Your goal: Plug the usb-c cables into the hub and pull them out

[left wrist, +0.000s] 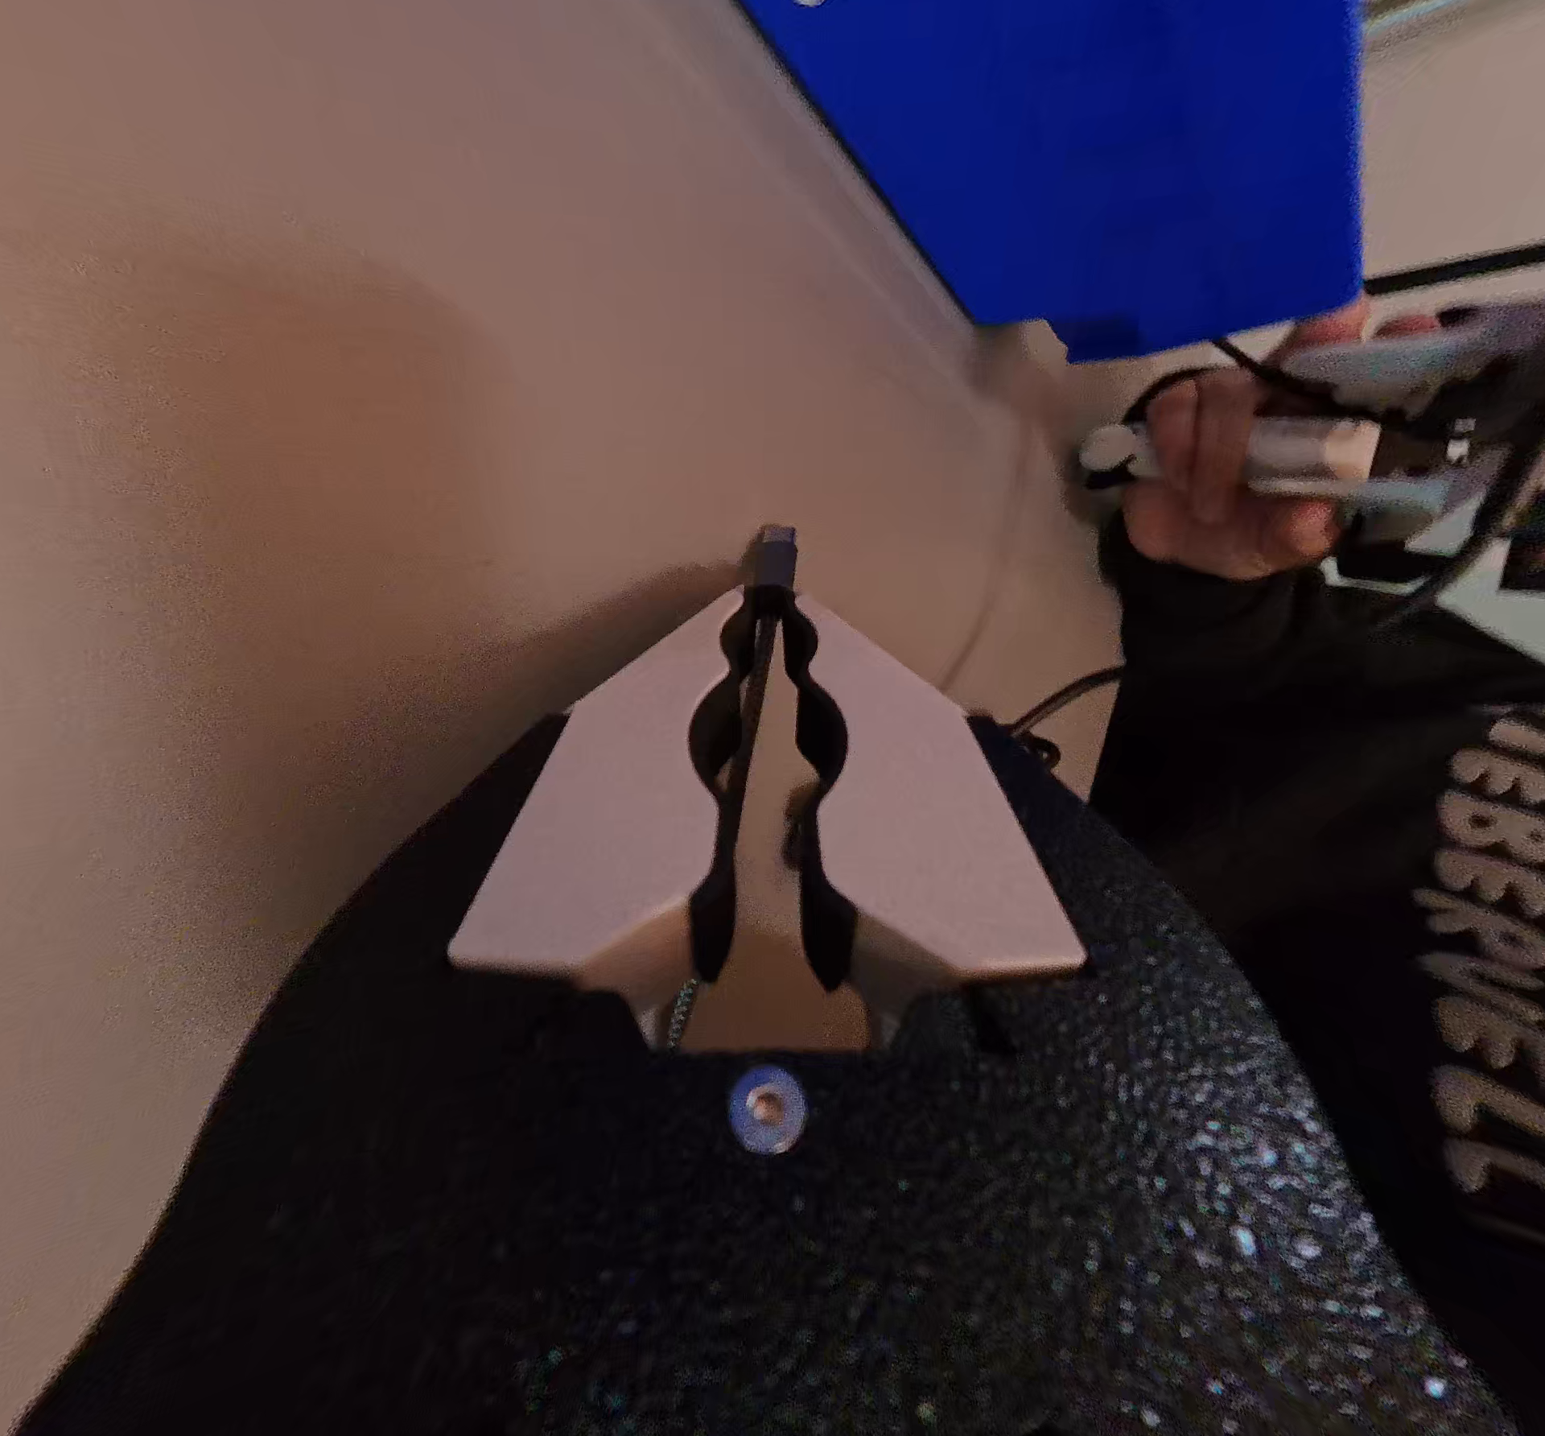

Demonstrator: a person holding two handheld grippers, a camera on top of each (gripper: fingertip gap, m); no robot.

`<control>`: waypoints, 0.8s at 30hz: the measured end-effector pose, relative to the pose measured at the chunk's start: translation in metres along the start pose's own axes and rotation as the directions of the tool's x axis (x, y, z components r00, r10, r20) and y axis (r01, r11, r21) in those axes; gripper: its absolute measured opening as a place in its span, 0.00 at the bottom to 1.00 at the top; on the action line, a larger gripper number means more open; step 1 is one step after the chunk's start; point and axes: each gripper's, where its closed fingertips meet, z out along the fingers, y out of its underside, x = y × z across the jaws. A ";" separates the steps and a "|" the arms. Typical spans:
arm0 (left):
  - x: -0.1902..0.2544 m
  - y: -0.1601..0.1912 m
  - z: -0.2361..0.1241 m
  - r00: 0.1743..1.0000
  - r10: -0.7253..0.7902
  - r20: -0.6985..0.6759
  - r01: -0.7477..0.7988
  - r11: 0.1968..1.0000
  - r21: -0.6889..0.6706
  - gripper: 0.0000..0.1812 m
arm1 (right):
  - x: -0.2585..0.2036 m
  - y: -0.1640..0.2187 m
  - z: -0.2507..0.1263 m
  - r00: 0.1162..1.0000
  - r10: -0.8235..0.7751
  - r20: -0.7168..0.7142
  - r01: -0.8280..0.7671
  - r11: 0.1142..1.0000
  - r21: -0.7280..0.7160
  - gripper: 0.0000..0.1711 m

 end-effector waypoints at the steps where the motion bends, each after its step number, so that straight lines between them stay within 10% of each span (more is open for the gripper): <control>1: 0.006 0.002 0.001 0.999 0.054 -0.003 -0.054 0.999 0.008 0.02 | 0.000 0.000 0.000 1.000 0.000 -0.001 0.000 1.000 -0.001 0.13; 8: 0.023 -0.005 -0.008 0.987 0.152 0.052 -0.157 0.981 0.117 0.09 | 0.000 0.000 0.000 1.000 0.002 -0.002 -0.002 1.000 0.000 0.13; 24: 0.021 0.021 0.020 0.987 0.157 0.013 -0.151 0.966 -0.211 0.16 | -0.002 0.000 0.000 1.000 -0.003 0.006 0.003 1.000 0.000 0.13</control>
